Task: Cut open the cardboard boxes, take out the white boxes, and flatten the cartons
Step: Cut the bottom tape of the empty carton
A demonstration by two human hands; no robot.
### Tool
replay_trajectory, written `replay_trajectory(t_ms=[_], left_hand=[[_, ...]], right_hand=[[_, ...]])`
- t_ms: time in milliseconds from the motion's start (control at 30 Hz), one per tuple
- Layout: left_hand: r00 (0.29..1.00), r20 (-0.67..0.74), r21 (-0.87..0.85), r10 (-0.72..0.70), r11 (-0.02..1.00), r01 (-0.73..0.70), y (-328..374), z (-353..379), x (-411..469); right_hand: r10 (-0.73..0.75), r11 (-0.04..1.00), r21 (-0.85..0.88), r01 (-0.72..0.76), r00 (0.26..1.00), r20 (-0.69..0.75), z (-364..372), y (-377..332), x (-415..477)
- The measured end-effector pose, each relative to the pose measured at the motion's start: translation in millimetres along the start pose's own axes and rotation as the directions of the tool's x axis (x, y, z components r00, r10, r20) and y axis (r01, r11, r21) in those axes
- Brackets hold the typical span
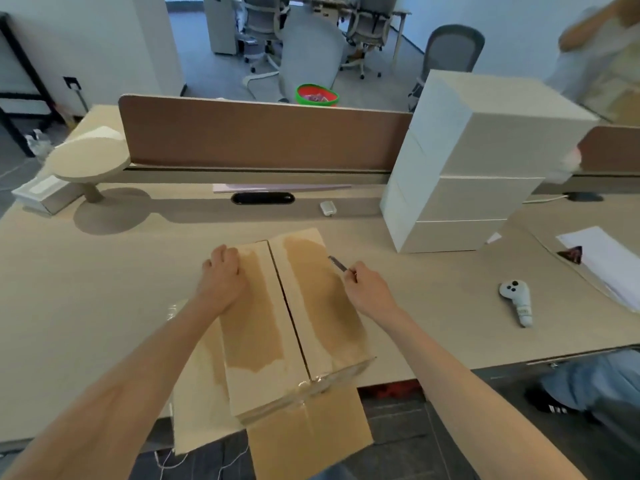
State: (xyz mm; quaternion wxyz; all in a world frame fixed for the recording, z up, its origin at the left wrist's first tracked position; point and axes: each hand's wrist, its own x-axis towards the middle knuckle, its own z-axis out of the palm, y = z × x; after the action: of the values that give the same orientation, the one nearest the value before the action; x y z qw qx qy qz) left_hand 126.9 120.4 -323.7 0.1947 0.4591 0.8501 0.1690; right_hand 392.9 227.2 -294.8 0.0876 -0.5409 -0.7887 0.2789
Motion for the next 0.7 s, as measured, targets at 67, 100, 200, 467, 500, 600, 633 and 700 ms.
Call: replay_trajectory(t_ms=[67, 100, 200, 467, 500, 600, 633, 700], left_hand=[[1.0, -0.009, 0.017, 0.018, 1.0, -0.018, 8, 1, 7], [0.999, -0.021, 0.023, 0.024, 0.999, -0.024, 11, 1, 10], [0.996, -0.08, 0.074, 0.041, 0.997, -0.035, 17, 0, 21], [0.982, -0.164, 0.005, 0.092, 0.996, -0.092, 18, -2, 31], [0.983, -0.161, -0.019, 0.085, 0.996, -0.089, 18, -2, 32], [0.991, -0.126, -0.094, 0.04, 0.994, -0.052, 22, -1, 34], [0.993, -0.112, -0.095, 0.042, 0.994, -0.053, 24, 0, 35], [0.994, -0.096, -0.082, 0.045, 0.995, -0.053, 29, 1, 36]], right_hand=[[-0.043, 0.999, 0.001, 0.043, 0.999, 0.002, -5, -7, 19], [-0.072, 0.997, 0.003, 0.072, 0.997, 0.007, -6, -11, 30], [-0.194, 0.981, 0.006, 0.194, 0.98, 0.046, -10, -24, 69], [-0.563, 0.775, -0.146, 0.615, 0.777, 0.281, -9, -59, 156], [-0.585, 0.731, -0.2, 0.652, 0.75, 0.307, -7, -64, 162], [-0.616, 0.635, -0.334, 0.696, 0.718, 0.325, 1, -75, 176], [-0.623, 0.617, -0.361, 0.699, 0.714, 0.319, 4, -78, 178], [-0.629, 0.605, -0.375, 0.702, 0.711, 0.315, 8, -81, 181]])
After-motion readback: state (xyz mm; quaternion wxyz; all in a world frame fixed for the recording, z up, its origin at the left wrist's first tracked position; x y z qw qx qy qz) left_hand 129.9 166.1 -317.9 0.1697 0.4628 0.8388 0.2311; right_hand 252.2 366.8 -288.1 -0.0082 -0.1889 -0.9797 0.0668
